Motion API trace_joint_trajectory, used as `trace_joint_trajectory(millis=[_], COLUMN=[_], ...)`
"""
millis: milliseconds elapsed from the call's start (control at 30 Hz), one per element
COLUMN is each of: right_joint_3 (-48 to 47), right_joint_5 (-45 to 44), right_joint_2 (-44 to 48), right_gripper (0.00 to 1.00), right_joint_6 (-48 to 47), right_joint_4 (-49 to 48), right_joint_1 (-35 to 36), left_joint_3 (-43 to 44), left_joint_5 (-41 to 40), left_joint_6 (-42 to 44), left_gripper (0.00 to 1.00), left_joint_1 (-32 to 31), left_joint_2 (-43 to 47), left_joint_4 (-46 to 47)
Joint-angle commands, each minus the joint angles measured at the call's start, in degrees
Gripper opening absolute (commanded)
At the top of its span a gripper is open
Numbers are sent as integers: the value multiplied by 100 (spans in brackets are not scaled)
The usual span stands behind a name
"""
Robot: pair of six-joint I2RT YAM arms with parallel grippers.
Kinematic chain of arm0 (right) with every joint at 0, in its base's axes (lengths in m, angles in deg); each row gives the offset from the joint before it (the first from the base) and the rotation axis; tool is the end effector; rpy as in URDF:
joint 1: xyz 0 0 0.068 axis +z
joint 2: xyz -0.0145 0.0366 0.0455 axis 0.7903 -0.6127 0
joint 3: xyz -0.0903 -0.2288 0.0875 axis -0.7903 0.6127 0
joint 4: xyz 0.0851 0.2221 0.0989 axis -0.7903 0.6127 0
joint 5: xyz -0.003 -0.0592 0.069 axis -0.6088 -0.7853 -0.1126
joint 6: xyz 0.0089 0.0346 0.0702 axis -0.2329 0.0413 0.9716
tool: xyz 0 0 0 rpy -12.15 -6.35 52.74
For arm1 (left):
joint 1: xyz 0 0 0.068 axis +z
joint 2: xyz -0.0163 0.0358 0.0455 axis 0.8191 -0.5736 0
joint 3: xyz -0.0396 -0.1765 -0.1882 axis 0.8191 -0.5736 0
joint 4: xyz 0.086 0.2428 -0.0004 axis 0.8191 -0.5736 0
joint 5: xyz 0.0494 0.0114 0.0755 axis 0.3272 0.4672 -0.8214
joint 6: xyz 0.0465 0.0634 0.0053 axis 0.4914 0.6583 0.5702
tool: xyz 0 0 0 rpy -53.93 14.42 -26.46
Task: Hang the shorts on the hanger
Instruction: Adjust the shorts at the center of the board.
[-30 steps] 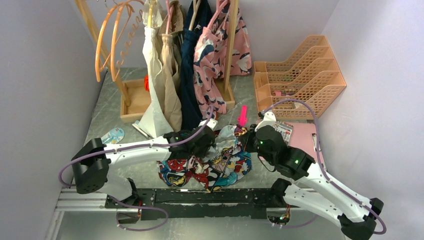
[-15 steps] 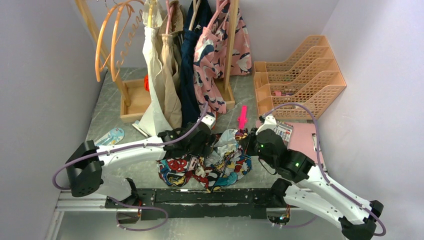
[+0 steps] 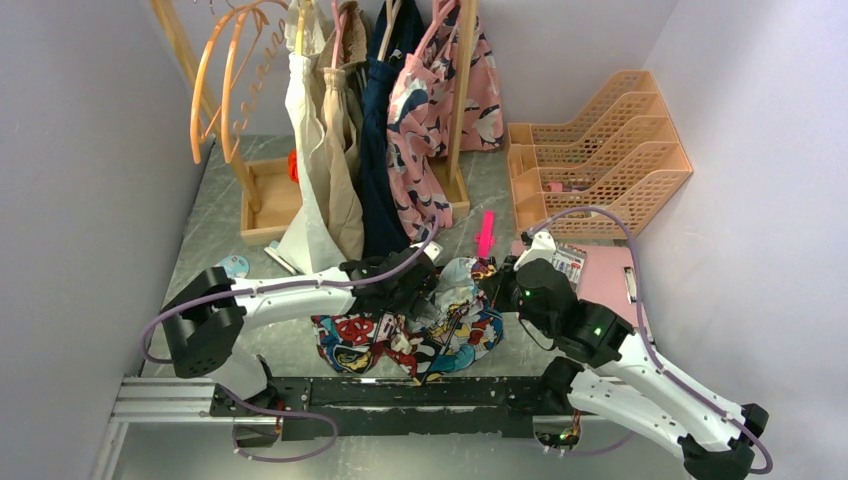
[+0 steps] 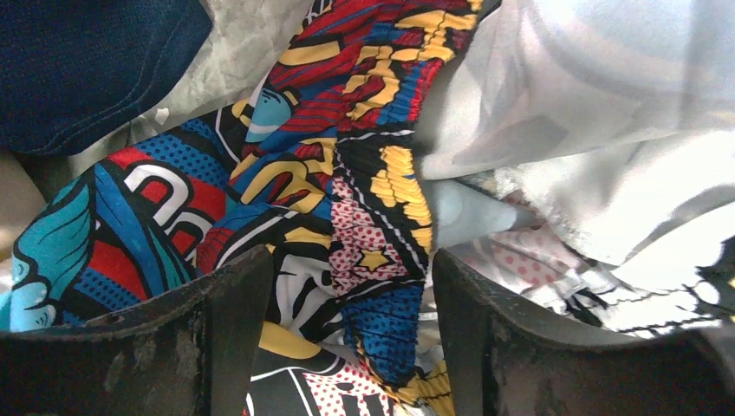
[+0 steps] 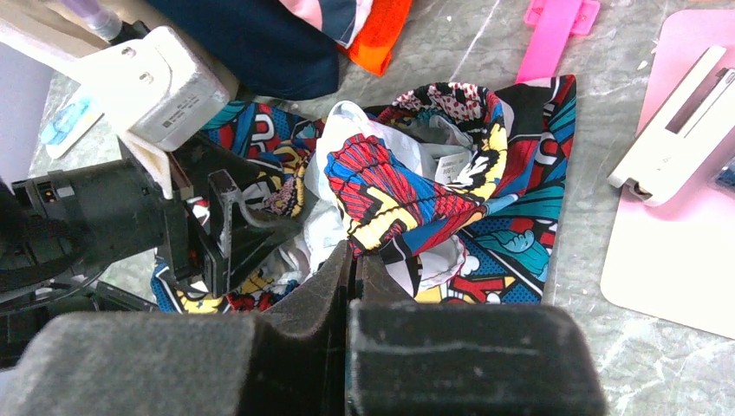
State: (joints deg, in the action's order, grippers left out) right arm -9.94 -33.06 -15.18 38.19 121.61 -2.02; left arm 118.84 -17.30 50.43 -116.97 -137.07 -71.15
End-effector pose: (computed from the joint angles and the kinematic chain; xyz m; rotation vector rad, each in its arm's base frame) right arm 0.1268 0.1144 0.2682 0.0117 2.1124 0.5654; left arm 0.1716 -0.2831 0.1739 0.7283 2.3848 -0.2802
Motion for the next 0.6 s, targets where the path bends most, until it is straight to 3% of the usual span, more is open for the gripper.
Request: trace_joint_trajectory(millis=[0,233,333,433,567], right_joint_3=[-171,-386,-873,-2095,-2949], right_joint_5=[-99,-171,-275,-389,-290], right_joint_2=[77,-31,-329,-967,-1520], right_gripper=[0,0,0,0,0], right_joint_6=[-46,-278,-744,-1417,-1882], right_joint_4=[-49,-122,-227,-199,-430], right_joint_1=[-24,-25,-20,-22,-21], left_joint_3=[43,160,653,1572,2034], left_joint_5=[-356,-1008,-1454,-1834,-1997], left_joint_6=[-34,-4,72,383,553], left_gripper=[65,8,7,7,7], left_joint_1=[10,108,124,124,124], left_joint_2=[-4,795,1373,1972,2799], left_joint_4=[-57,-242,-600,-886,-692])
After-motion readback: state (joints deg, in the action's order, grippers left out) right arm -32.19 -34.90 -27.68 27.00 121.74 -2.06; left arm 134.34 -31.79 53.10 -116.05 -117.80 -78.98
